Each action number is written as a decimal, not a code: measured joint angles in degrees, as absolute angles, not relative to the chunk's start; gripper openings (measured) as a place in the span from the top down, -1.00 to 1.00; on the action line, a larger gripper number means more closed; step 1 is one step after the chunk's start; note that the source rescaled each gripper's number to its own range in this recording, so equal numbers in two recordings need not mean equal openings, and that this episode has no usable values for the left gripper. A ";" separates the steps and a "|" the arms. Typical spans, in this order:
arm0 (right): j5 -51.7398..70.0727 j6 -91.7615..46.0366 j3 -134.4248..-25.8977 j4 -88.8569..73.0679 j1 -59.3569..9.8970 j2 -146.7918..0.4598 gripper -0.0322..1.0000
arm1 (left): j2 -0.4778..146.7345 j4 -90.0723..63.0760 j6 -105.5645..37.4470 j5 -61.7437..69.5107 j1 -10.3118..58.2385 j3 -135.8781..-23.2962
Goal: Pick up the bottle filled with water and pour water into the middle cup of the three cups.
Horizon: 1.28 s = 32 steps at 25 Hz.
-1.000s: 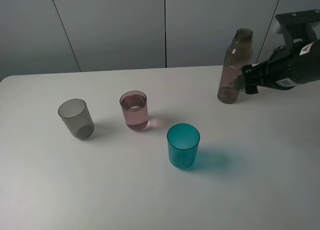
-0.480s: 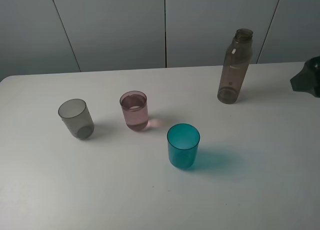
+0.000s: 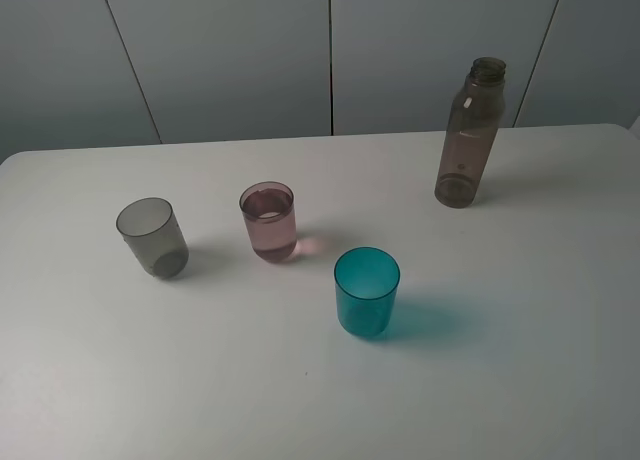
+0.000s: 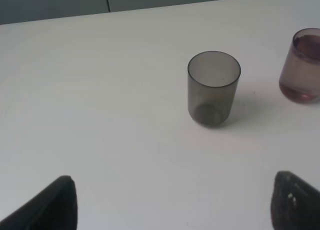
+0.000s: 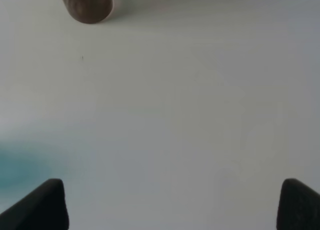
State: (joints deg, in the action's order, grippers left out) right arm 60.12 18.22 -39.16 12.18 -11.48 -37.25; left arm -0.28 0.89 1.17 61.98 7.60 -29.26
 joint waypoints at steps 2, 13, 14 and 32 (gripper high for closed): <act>62.43 16.63 -39.16 11.06 -9.75 -33.72 -0.43 | -0.28 0.89 1.17 61.98 7.60 -29.26; 59.12 6.66 -30.84 4.82 1.11 -14.65 -0.43 | -0.28 0.89 1.17 61.98 7.60 -29.26; 59.24 6.38 -30.74 4.68 1.48 -13.11 -0.43 | -0.28 0.89 1.17 61.98 7.60 -29.26; 62.28 4.19 -29.26 2.11 2.05 -0.04 -0.43 | -0.28 0.89 1.17 61.98 7.60 -29.26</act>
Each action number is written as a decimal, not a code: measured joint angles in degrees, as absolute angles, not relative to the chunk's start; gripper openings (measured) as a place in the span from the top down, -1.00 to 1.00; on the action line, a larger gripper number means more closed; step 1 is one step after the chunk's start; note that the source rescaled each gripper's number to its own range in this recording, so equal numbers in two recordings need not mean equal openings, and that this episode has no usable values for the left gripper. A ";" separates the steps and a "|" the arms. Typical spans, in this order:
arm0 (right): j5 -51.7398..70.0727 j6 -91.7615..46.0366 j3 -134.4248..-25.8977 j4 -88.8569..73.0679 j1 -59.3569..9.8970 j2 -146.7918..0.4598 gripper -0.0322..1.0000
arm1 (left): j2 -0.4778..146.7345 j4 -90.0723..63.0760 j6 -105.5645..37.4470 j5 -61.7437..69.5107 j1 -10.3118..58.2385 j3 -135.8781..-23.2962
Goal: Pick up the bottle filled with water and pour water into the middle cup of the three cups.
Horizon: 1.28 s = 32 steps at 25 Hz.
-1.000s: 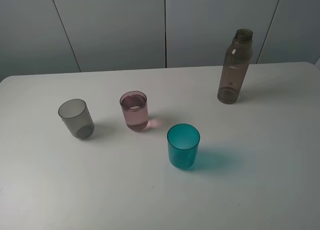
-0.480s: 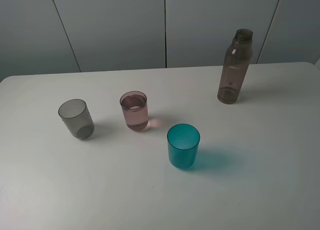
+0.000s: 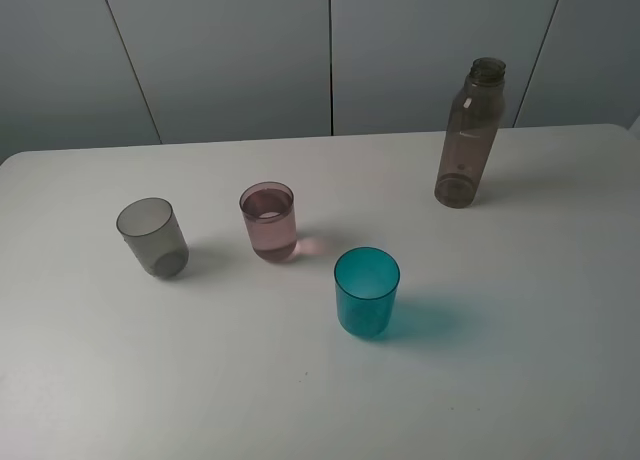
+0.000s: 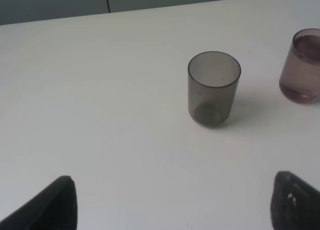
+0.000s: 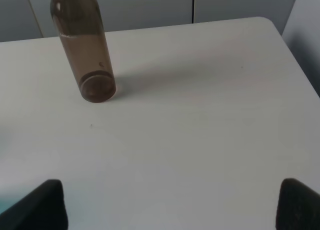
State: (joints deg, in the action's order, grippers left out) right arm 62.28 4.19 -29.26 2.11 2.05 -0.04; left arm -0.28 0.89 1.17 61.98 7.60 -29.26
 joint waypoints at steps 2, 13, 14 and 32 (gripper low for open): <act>62.28 4.19 -29.26 2.11 2.05 -0.04 -0.43 | -0.28 0.89 1.17 61.98 7.60 -29.26; 62.28 4.19 -29.26 2.11 2.05 -0.04 -0.43 | -0.28 0.89 1.17 61.98 7.60 -29.26; 62.28 4.19 -29.26 2.11 2.05 -0.04 -0.43 | -0.28 0.89 1.17 61.98 7.60 -29.26; 62.28 4.06 -29.26 2.11 2.05 -0.04 -0.43 | -0.28 0.89 1.17 61.98 7.60 -29.26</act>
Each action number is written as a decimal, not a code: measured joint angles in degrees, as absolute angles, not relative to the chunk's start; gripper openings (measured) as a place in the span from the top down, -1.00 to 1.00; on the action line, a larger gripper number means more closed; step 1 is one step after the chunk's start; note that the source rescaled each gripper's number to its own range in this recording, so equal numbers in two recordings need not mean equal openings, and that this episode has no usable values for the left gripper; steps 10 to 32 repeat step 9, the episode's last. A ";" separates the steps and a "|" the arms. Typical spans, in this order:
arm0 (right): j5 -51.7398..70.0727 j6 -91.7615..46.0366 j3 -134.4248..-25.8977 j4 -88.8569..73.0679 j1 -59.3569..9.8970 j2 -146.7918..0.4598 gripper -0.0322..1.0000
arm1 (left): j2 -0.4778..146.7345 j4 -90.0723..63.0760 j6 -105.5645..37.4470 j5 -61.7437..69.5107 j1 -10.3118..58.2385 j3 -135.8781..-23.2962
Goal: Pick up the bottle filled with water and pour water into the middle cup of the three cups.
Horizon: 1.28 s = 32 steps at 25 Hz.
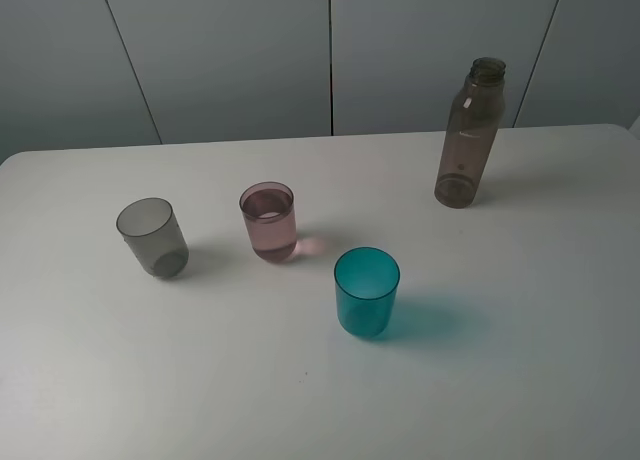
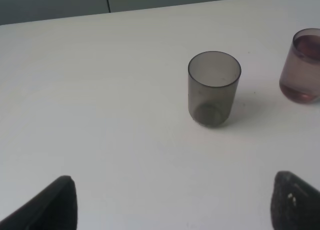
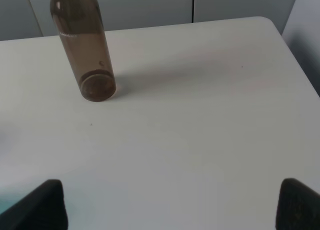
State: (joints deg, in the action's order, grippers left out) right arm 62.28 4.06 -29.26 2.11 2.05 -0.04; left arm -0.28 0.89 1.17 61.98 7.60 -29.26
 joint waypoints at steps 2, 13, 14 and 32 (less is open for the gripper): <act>62.28 4.06 -29.26 2.11 2.05 -0.04 -0.43 | -0.28 0.89 1.17 61.98 7.60 -29.26; 62.28 4.06 -29.26 2.11 2.05 -0.04 -0.43 | -0.28 0.89 1.17 61.98 7.60 -29.26; 62.28 4.06 -29.26 2.11 2.05 -0.04 -0.43 | -0.28 0.89 1.17 61.98 7.60 -29.26; 62.28 4.06 -29.26 2.11 2.05 -0.04 -0.43 | -0.28 0.89 1.17 61.98 7.60 -29.26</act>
